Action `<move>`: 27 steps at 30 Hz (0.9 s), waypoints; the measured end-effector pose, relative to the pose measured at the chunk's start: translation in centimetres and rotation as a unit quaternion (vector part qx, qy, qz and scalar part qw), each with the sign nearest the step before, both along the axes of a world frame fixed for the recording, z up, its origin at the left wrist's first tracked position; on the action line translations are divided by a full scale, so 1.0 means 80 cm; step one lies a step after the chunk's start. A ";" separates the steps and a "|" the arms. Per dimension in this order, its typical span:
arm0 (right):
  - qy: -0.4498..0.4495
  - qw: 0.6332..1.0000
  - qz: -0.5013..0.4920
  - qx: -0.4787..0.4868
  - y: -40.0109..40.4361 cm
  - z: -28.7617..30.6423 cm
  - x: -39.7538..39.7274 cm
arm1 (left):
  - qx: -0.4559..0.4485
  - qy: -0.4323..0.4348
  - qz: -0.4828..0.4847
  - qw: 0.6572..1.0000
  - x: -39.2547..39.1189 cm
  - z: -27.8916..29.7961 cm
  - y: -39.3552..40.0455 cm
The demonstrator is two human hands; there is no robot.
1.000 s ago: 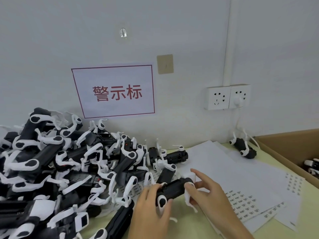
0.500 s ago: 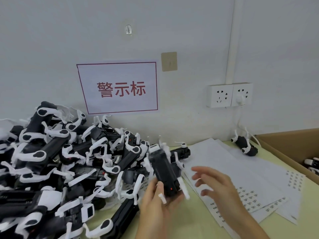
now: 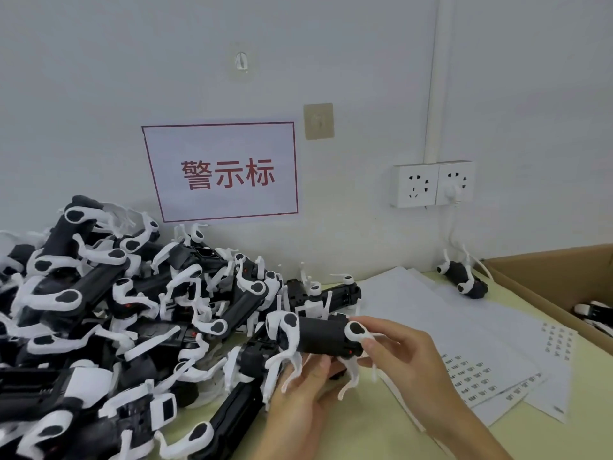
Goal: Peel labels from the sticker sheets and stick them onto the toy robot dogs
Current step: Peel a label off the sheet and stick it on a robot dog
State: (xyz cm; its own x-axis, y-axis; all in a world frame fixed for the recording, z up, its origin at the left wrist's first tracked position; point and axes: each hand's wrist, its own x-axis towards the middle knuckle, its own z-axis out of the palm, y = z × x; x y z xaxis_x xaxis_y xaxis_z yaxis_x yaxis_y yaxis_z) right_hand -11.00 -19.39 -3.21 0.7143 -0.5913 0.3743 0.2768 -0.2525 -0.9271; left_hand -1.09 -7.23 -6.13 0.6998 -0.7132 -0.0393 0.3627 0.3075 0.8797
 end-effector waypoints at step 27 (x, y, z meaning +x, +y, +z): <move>0.088 0.992 0.038 -0.084 -0.032 -0.028 -0.033 | 0.226 -0.327 -0.057 0.916 0.034 0.010 0.038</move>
State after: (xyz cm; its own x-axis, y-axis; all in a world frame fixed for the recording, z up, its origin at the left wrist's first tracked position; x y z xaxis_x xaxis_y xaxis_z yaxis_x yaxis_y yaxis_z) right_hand -13.61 -21.93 -5.48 0.8174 -0.4732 0.3285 0.1385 -0.3919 -0.9095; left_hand 1.63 -4.22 -5.35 0.6014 -0.7972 0.0521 -0.2795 -0.1489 0.9485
